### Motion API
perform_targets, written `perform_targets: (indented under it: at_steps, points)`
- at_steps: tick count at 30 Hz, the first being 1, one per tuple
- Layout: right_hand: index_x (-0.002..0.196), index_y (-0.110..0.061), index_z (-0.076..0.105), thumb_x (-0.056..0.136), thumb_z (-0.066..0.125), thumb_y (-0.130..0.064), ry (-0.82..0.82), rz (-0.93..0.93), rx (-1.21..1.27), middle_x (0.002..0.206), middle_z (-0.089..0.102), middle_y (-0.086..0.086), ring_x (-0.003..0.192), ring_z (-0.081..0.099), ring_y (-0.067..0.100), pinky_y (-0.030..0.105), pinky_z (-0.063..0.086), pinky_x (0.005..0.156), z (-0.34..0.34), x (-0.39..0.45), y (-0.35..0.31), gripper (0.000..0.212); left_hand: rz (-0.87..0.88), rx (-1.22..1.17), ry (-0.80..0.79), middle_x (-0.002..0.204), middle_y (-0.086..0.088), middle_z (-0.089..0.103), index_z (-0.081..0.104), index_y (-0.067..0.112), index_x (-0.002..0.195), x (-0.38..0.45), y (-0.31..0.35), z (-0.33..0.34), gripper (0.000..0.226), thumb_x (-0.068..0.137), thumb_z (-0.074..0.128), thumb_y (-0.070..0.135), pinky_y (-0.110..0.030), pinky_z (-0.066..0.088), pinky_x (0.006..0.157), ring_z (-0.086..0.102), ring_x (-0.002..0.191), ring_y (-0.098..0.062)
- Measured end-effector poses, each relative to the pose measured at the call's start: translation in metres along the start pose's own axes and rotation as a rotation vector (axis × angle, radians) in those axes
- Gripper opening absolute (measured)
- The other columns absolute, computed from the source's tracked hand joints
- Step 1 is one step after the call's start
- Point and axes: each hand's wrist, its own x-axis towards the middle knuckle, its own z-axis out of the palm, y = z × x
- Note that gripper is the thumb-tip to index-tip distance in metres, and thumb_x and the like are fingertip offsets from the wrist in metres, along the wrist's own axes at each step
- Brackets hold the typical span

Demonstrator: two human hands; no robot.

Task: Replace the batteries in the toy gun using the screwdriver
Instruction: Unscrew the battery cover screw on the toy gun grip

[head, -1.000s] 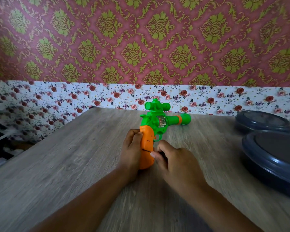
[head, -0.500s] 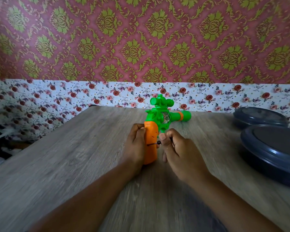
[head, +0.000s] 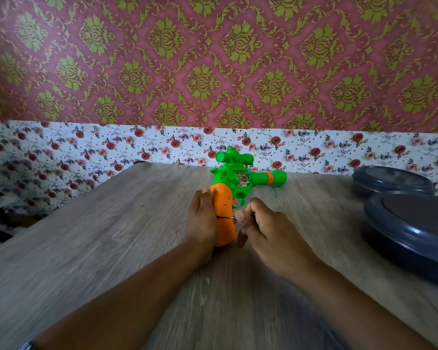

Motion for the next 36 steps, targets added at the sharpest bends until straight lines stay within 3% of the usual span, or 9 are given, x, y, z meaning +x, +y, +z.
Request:
perform_targets:
  at_steps: [3, 5, 7, 13, 17, 23, 29, 31, 36]
  points:
    - [0.077, -0.021, 0.045, 0.082, 0.013, -0.073, 0.066, 0.055, -0.052, 0.061, 0.063, 0.005, 0.059, 0.059, 0.023, 0.043, 0.050, 0.064, 0.002, -0.001, 0.002, 0.062, 0.011, 0.001, -0.011, 0.084, 0.001, 0.051, 0.050, 0.013, 0.104, -0.004, 0.004, 0.000, 0.030, 0.103, 0.025, 0.029, -0.010, 0.042, 0.044, 0.058, 0.062, 0.002]
    - [0.073, -0.018, 0.049, 0.085, 0.012, -0.068, 0.078, 0.057, -0.014, 0.052, 0.059, 0.005, 0.053, 0.058, 0.023, 0.044, 0.051, 0.063, 0.003, -0.002, 0.002, 0.063, 0.023, 0.028, -0.025, 0.098, -0.007, 0.057, 0.051, 0.016, 0.107, -0.005, 0.003, 0.001, 0.031, 0.103, 0.025, 0.033, -0.018, 0.045, 0.059, 0.059, 0.074, -0.002]
    - [0.073, -0.017, 0.050, 0.091, 0.021, -0.058, 0.073, 0.030, 0.002, 0.050, 0.057, 0.005, 0.050, 0.057, 0.022, 0.044, 0.051, 0.061, 0.003, -0.002, 0.001, 0.053, 0.009, 0.041, -0.025, 0.098, -0.002, 0.055, 0.048, 0.025, 0.103, -0.003, 0.000, 0.001, 0.026, 0.102, 0.025, 0.037, -0.026, 0.038, 0.074, 0.053, 0.088, -0.015]
    - [0.082, -0.020, 0.047, 0.093, 0.043, -0.036, 0.061, -0.013, -0.022, 0.063, 0.063, 0.008, 0.060, 0.060, 0.027, 0.045, 0.051, 0.062, 0.004, 0.000, 0.000, 0.019, 0.016, 0.069, -0.037, 0.087, -0.002, 0.054, 0.051, 0.017, 0.098, 0.001, -0.006, 0.001, 0.029, 0.101, 0.030, 0.037, -0.029, 0.040, 0.069, 0.052, 0.080, -0.018]
    - [0.076, -0.019, 0.047, 0.089, 0.054, -0.024, 0.089, -0.020, 0.034, 0.058, 0.061, 0.006, 0.055, 0.058, 0.024, 0.042, 0.050, 0.059, 0.001, 0.000, -0.002, 0.016, 0.024, 0.055, -0.056, 0.083, -0.001, 0.056, 0.053, 0.016, 0.098, 0.003, -0.007, 0.002, 0.023, 0.099, 0.038, 0.034, -0.031, 0.040, 0.070, 0.053, 0.078, -0.020]
    - [0.080, -0.008, 0.051, 0.092, 0.051, -0.011, 0.054, 0.055, 0.192, 0.060, 0.065, 0.005, 0.046, 0.052, 0.002, 0.011, 0.036, 0.051, -0.002, 0.000, -0.005, 0.013, 0.010, 0.013, -0.066, 0.076, 0.001, 0.054, 0.051, 0.009, 0.106, -0.001, -0.001, 0.004, 0.025, 0.101, 0.036, 0.029, -0.009, 0.038, 0.037, 0.055, 0.042, 0.007]
    - [0.076, -0.014, 0.051, 0.094, 0.036, -0.045, 0.079, 0.175, 0.004, 0.066, 0.065, 0.011, 0.065, 0.061, 0.026, 0.042, 0.049, 0.068, 0.006, 0.001, 0.004, 0.038, 0.042, 0.020, -0.087, 0.073, 0.004, 0.052, 0.050, 0.009, 0.104, -0.003, 0.001, 0.004, 0.023, 0.101, 0.038, 0.027, -0.007, 0.035, 0.035, 0.054, 0.040, 0.008]
    - [0.074, -0.014, 0.053, 0.095, 0.033, -0.045, 0.084, 0.186, -0.040, 0.066, 0.065, 0.013, 0.069, 0.062, 0.030, 0.044, 0.049, 0.072, 0.004, 0.000, 0.004, 0.042, 0.050, 0.047, -0.098, 0.075, 0.005, 0.053, 0.050, 0.011, 0.106, -0.004, 0.001, 0.004, 0.023, 0.101, 0.038, 0.030, -0.006, 0.035, 0.036, 0.055, 0.042, 0.010]
    - [0.074, -0.015, 0.055, 0.092, 0.052, -0.030, 0.149, 0.058, -0.037, 0.060, 0.062, 0.010, 0.059, 0.059, 0.028, 0.043, 0.049, 0.059, -0.002, 0.001, -0.001, 0.024, 0.062, 0.027, -0.133, 0.074, 0.005, 0.056, 0.050, 0.009, 0.106, -0.005, 0.001, 0.003, 0.023, 0.100, 0.039, 0.028, -0.007, 0.037, 0.037, 0.057, 0.044, 0.008]
